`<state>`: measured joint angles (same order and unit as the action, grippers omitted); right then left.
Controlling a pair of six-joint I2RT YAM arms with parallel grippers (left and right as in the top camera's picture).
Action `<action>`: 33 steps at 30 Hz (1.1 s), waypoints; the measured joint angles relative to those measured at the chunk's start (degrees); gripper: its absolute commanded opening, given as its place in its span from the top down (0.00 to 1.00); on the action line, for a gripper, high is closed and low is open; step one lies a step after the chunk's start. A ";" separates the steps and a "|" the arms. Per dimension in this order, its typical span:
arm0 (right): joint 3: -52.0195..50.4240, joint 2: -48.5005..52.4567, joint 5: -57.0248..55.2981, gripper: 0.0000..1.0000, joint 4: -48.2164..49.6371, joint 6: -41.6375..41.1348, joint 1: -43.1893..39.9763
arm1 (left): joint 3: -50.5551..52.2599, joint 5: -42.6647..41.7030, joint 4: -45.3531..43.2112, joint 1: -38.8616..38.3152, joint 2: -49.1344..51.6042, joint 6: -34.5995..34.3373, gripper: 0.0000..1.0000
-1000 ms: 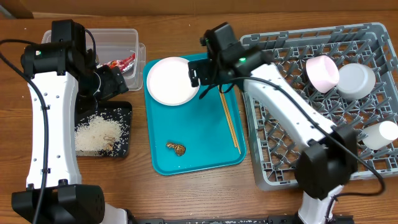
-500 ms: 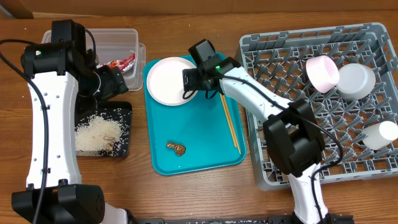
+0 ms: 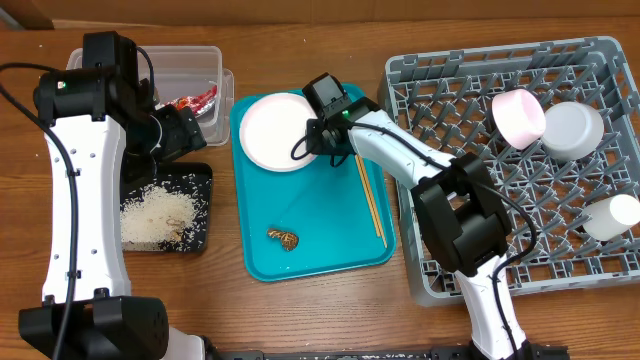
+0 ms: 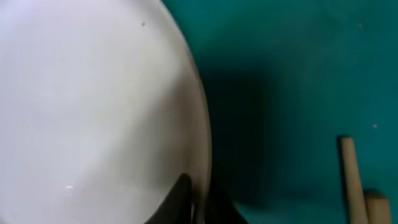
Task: Sort waste into correct bins and load items into the dishwasher
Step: 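Grasp the white plate's rim with the right gripper and lift, then carry the white plate into the rack and stand it upright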
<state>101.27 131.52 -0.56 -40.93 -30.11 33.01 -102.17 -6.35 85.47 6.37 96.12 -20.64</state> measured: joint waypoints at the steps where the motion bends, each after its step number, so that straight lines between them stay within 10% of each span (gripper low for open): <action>1: 0.31 0.00 0.28 0.96 -0.35 -0.31 -0.04 | 0.00 0.00 0.02 0.00 0.00 0.00 0.12; 20: 11.43 -13.07 -4.15 0.96 -21.46 12.87 -9.97 | 0.00 0.00 -0.15 0.00 0.00 0.00 0.12; 33: 12.35 -26.51 -55.21 0.96 -27.23 11.74 -14.14 | 0.00 0.00 -0.44 0.00 0.00 0.00 0.12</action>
<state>113.62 105.01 -55.77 -68.16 -18.37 18.87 -102.17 -6.35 85.03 6.37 96.12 -20.64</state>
